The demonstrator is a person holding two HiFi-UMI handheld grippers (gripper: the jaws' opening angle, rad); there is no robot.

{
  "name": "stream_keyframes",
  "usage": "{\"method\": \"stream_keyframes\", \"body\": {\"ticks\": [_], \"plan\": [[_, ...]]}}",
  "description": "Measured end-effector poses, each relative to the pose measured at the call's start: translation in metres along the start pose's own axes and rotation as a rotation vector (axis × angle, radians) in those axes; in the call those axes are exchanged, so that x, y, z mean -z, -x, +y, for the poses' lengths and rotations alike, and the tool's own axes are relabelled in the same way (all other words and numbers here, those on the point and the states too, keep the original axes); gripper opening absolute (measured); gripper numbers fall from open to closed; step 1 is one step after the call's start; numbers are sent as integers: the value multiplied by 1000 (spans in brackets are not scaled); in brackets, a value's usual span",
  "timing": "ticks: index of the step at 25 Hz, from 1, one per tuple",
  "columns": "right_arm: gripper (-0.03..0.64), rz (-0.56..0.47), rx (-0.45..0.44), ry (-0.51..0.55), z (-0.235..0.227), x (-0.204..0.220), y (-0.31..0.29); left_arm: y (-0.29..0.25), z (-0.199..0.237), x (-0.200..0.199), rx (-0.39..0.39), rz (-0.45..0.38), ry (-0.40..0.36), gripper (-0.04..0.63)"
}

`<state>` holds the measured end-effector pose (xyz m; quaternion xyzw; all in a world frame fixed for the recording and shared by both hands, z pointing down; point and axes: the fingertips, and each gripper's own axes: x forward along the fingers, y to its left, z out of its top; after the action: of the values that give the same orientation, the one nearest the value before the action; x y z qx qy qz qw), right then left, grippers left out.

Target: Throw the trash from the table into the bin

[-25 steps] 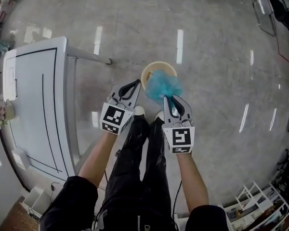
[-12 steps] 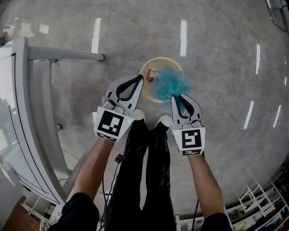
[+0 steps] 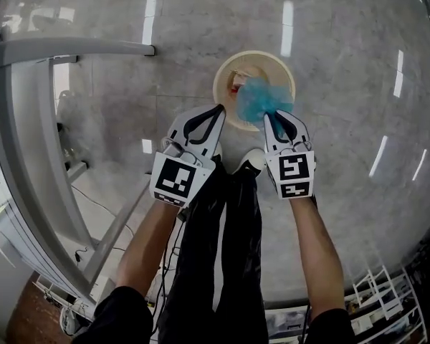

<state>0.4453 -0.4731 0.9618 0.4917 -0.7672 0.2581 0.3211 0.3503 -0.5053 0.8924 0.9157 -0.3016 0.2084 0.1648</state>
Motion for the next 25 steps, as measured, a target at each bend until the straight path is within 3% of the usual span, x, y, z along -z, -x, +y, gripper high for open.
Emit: {"method": "stream_keyframes", "body": {"ticks": [7, 15, 21, 25], "plan": [[42, 90, -72, 16, 17, 24, -19, 9, 2, 19, -7, 36, 16, 5], [201, 84, -37, 38, 13, 23, -21, 14, -2, 22, -13, 40, 40, 5], [204, 80, -30, 41, 13, 13, -13, 21, -6, 25, -17, 55, 51, 5], [196, 75, 11, -22, 7, -1, -2, 24, -7, 14, -23, 50, 50, 5]]}}
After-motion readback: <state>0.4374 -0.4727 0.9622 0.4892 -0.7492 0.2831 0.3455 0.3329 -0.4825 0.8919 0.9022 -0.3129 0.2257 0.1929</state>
